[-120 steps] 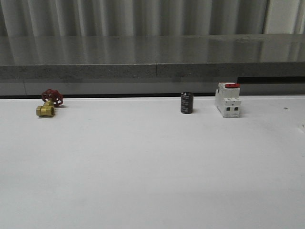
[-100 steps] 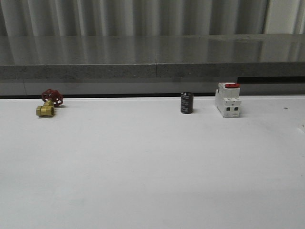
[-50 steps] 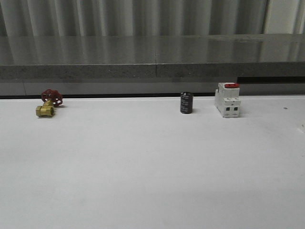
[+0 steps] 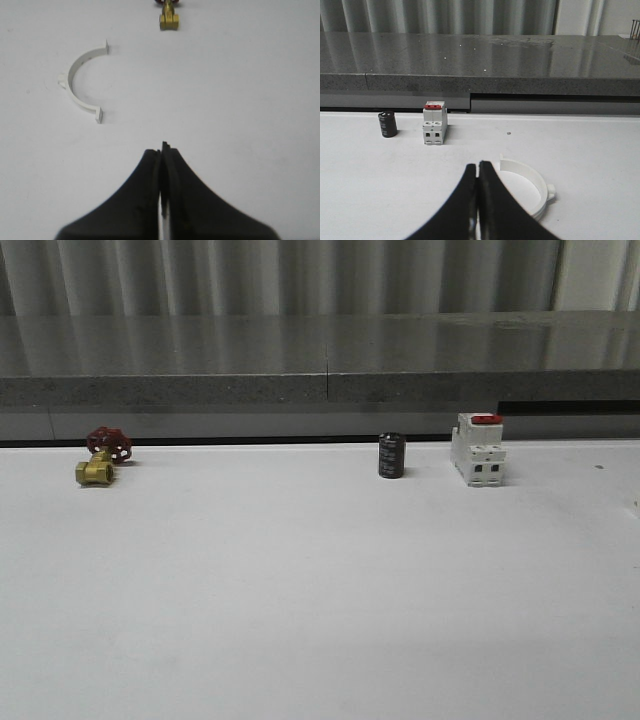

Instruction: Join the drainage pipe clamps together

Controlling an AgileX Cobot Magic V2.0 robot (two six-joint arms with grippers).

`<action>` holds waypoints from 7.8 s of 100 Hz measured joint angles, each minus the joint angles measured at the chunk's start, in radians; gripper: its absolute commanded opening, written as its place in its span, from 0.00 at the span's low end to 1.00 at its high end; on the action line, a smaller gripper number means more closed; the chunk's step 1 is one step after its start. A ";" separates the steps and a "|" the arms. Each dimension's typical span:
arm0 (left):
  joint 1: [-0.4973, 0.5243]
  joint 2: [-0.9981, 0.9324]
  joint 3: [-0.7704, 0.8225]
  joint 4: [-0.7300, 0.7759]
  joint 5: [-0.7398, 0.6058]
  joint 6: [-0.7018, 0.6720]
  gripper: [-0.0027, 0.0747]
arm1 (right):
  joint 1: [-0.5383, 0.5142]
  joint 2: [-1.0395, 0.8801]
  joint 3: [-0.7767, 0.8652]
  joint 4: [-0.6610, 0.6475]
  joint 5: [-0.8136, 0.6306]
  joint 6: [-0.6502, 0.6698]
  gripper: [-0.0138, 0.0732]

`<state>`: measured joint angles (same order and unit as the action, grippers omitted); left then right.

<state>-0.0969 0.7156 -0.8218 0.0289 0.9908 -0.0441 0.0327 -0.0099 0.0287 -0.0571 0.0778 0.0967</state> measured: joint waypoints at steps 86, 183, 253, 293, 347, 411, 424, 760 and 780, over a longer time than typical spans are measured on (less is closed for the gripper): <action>0.007 0.191 -0.004 -0.038 -0.026 0.000 0.82 | 0.000 0.000 0.000 0.000 0.000 0.000 0.08; 0.376 1.150 -0.480 -0.101 -0.178 0.324 0.82 | 0.000 0.000 0.000 0.000 0.000 0.000 0.08; 0.376 1.320 -0.544 -0.101 -0.187 0.335 0.80 | 0.000 0.000 0.000 0.000 0.000 0.000 0.08; 0.376 1.319 -0.544 -0.104 -0.187 0.335 0.01 | 0.000 0.000 0.000 0.000 0.000 0.000 0.08; 0.080 1.149 -0.544 -0.204 -0.048 0.168 0.01 | 0.000 0.000 0.000 0.000 0.000 0.000 0.08; -0.353 1.247 -0.544 -0.153 -0.211 -0.246 0.01 | 0.000 0.000 0.000 0.000 0.000 0.000 0.08; -0.353 1.270 -0.544 -0.146 -0.230 -0.279 0.01 | 0.000 0.000 0.000 0.000 0.000 0.000 0.08; 0.076 -0.320 0.392 -0.254 -0.456 0.246 0.01 | 0.000 1.086 -0.878 0.088 0.641 0.008 0.71; 0.076 -0.320 0.392 -0.254 -0.456 0.246 0.01 | -0.003 1.168 -0.892 0.076 0.645 0.008 0.91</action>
<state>-0.0213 0.3952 -0.4298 -0.2251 0.5348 0.2017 0.0294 1.1580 -0.8635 0.0193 0.7227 0.1047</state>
